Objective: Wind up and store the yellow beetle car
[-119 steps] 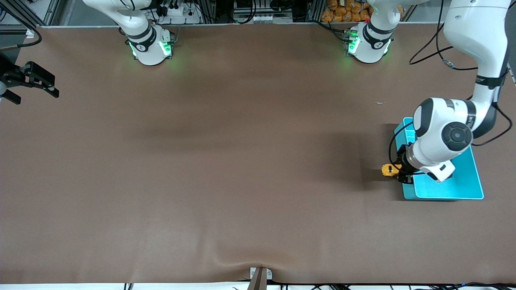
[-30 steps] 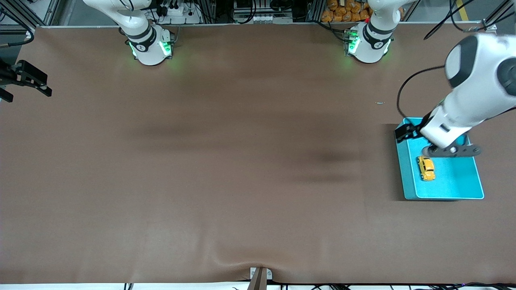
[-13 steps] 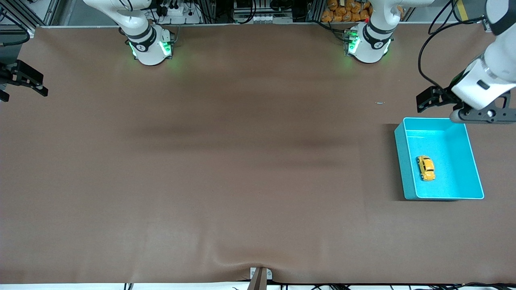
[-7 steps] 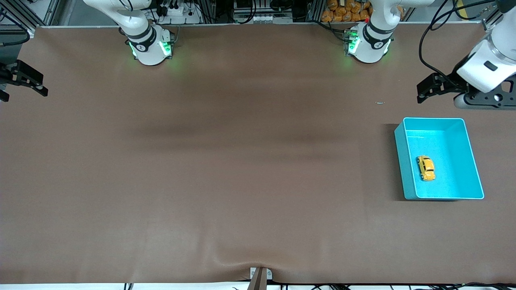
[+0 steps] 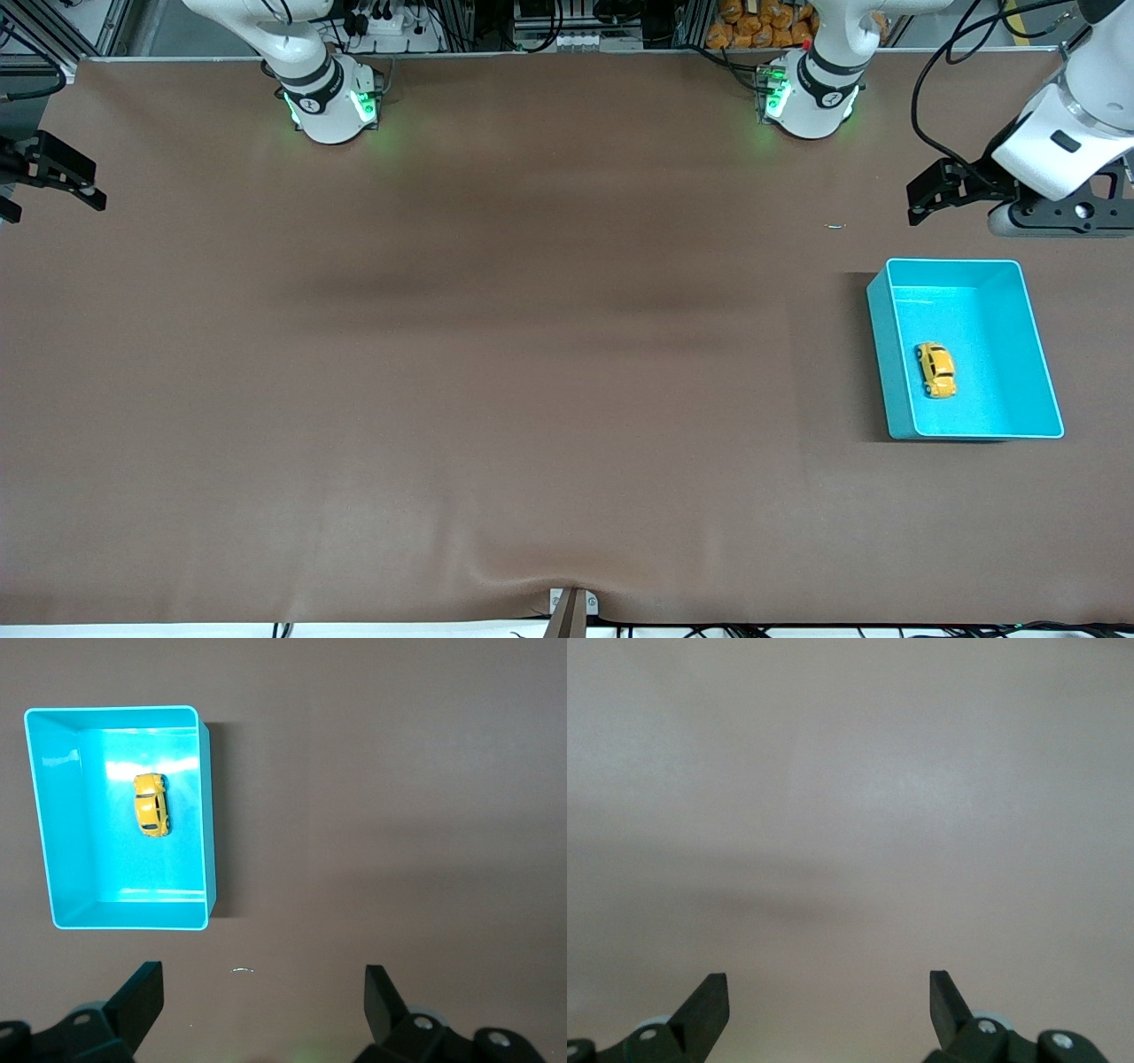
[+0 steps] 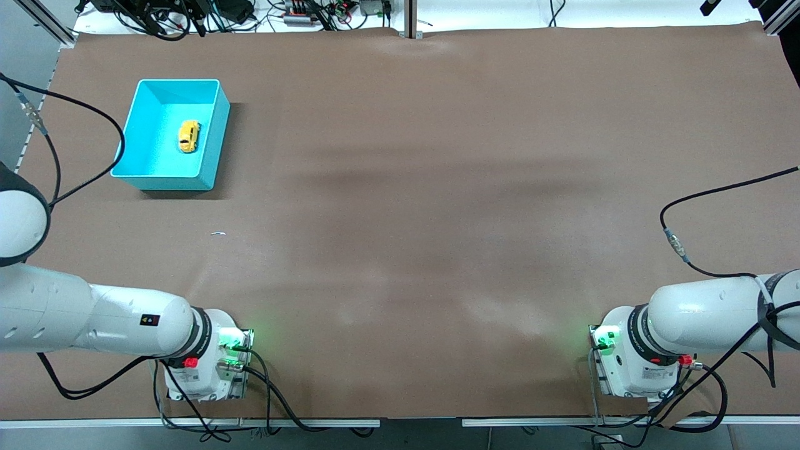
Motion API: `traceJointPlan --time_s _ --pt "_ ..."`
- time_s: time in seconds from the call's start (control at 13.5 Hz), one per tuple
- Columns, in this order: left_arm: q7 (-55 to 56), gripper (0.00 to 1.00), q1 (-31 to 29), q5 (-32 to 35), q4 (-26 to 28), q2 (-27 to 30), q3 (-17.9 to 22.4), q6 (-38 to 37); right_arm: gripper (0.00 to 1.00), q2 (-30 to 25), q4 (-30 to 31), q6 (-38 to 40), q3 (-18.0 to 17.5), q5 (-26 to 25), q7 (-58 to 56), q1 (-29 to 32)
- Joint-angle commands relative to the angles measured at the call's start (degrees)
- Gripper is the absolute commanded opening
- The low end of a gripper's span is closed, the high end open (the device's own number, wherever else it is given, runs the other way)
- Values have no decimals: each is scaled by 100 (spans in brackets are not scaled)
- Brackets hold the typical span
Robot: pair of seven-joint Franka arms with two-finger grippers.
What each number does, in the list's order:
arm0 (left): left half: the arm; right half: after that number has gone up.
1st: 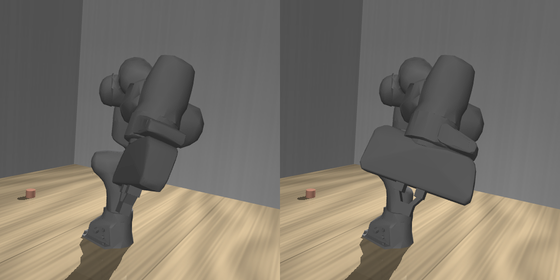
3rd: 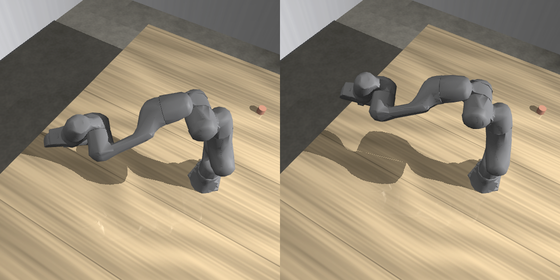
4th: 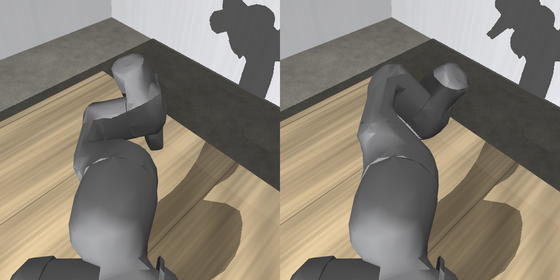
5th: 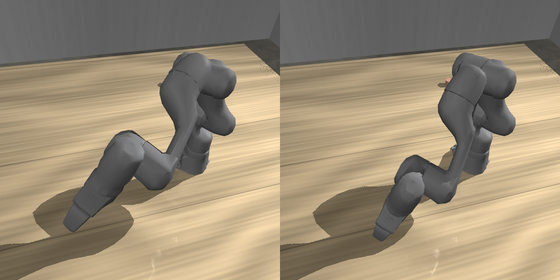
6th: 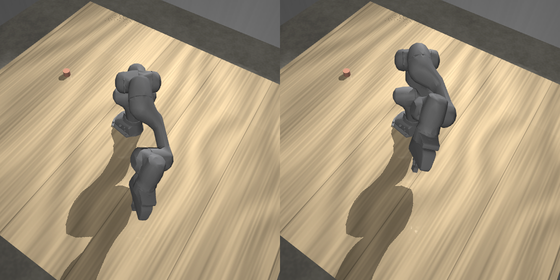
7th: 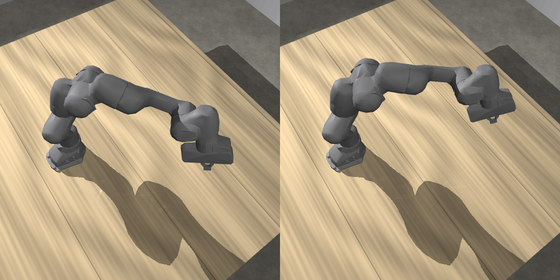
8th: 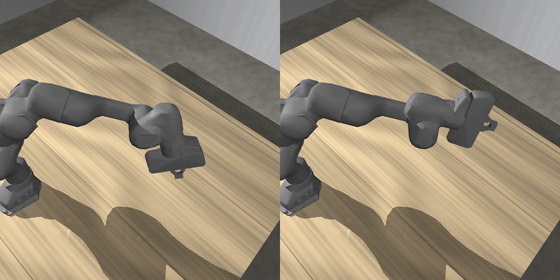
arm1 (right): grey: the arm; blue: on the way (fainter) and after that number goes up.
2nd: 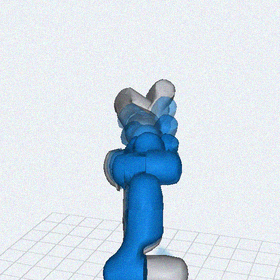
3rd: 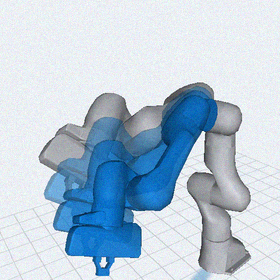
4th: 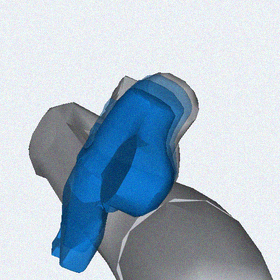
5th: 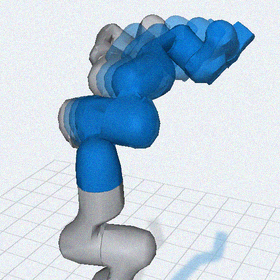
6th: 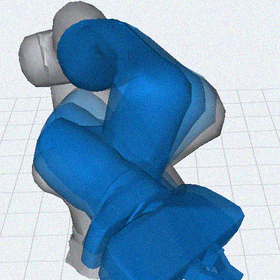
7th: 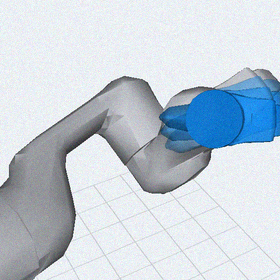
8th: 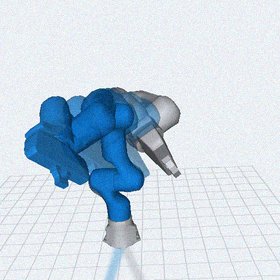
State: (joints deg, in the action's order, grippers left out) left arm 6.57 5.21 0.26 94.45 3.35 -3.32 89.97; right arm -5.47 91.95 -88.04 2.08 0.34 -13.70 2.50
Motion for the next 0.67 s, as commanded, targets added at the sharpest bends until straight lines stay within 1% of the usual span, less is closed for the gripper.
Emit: traceJointPlan --time_s 0.0,0.07,0.15,0.59 --pt "-24 100 -230 -79 13 113 -212 -85 100 -16 -81 94 -58 -43 -63 93" --pt "-33 100 -344 -79 21 113 -352 -85 100 -16 -81 94 -58 -43 -63 93" --pt "-24 100 -389 -79 21 104 -406 -85 100 -16 -81 94 -49 -43 -63 93" --pt "-33 100 -416 -70 13 51 -468 -24 100 -16 -81 94 -49 -43 -72 119"
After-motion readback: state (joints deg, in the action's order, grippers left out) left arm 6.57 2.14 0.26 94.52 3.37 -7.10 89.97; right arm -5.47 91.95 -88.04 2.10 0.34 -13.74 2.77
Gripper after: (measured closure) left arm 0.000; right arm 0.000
